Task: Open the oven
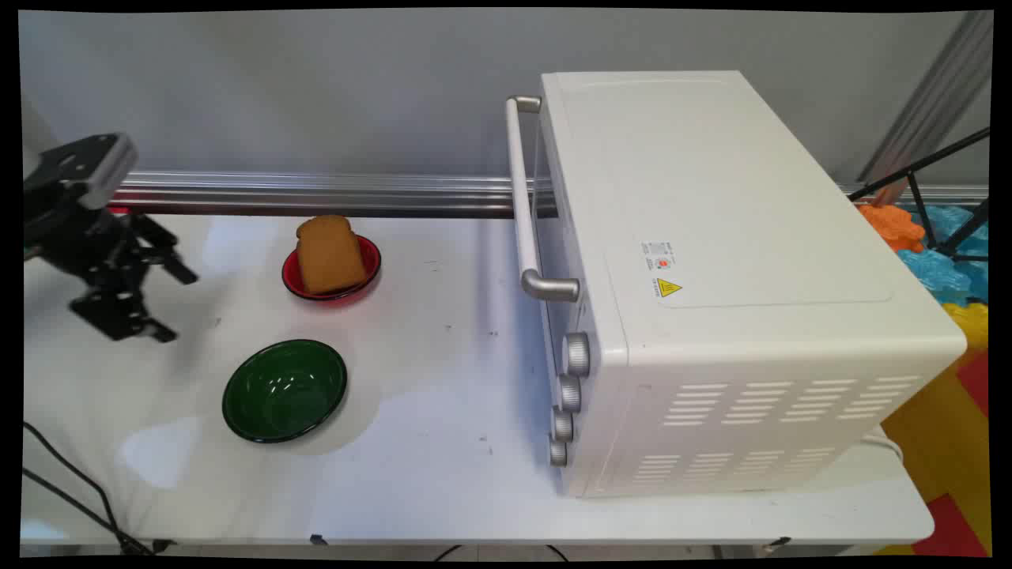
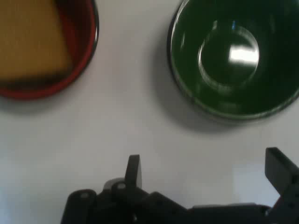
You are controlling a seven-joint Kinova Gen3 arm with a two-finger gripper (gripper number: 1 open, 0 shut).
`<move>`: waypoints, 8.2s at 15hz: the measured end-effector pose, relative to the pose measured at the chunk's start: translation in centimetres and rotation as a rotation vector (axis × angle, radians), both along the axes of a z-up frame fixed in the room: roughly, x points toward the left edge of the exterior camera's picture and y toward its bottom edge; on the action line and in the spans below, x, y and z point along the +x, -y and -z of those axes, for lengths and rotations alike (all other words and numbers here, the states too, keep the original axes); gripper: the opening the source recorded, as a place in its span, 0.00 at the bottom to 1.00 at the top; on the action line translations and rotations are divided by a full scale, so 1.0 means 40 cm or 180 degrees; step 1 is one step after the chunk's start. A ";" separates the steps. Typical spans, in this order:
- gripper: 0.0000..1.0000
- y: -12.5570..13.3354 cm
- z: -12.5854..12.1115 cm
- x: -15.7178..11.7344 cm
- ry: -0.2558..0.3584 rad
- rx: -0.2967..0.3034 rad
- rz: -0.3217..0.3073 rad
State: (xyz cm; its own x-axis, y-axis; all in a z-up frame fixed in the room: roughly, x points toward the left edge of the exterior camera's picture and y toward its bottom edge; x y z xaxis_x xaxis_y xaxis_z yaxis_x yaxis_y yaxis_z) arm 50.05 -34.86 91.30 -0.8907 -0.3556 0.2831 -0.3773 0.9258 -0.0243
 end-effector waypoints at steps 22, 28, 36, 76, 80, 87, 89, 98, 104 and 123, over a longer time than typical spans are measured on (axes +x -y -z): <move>1.00 0.238 -0.298 -0.637 -0.0572 -0.0590 0.0029; 1.00 0.290 -0.369 -0.750 -0.0633 -0.0550 0.0101; 1.00 0.345 -0.391 -0.812 -0.0629 -0.0450 0.0184; 0.00 0.440 -0.225 -0.797 -0.0528 -0.0295 0.0238; 0.00 0.428 -0.194 -0.737 -0.0462 -0.0271 0.0252; 0.00 0.414 -0.140 -0.619 -0.0412 -0.0264 0.0346; 0.00 0.409 -0.122 -0.583 -0.0420 -0.0267 0.0375; 0.00 0.395 -0.036 -0.439 -0.0521 -0.0287 0.0455; 0.00 0.378 0.051 -0.376 -0.0657 -0.0248 0.0514; 0.00 0.360 0.173 -0.245 -0.0988 -0.0242 0.0482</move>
